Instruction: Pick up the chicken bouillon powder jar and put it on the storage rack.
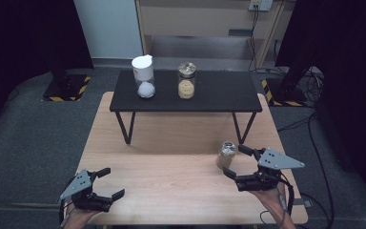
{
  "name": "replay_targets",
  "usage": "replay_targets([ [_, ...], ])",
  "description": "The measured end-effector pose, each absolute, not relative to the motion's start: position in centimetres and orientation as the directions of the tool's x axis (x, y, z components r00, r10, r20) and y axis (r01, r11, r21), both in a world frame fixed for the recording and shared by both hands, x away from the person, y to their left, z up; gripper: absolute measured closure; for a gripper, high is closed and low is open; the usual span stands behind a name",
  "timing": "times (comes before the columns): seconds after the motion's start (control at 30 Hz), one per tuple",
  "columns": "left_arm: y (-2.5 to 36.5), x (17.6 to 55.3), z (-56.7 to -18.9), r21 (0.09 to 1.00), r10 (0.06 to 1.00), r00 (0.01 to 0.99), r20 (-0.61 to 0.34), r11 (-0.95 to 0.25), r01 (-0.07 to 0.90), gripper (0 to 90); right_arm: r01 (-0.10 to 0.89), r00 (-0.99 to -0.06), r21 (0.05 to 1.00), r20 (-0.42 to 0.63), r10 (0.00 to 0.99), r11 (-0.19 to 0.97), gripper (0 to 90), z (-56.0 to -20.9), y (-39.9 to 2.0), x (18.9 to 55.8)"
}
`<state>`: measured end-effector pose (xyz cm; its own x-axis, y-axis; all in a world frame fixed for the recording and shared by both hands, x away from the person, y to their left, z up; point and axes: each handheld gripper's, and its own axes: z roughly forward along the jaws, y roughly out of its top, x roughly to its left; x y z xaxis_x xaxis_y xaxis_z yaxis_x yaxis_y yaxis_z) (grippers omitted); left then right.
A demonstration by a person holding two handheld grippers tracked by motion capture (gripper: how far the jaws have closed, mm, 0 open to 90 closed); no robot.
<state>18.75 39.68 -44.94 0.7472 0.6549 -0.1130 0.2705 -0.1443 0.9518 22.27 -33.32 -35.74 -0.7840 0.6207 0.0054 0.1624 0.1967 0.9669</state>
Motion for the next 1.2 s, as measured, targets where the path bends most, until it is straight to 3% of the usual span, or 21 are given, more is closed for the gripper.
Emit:
replay_targets([
  [1.2, 39.9, 18.9, -45.0, 0.956, 0.637, 0.764, -0.108, -0.144, 0.255, 1.1, 0.249, -0.716, 0.956, 0.073, 0.694, 0.157, 9.4, -42.3, -35.7, 19.8],
])
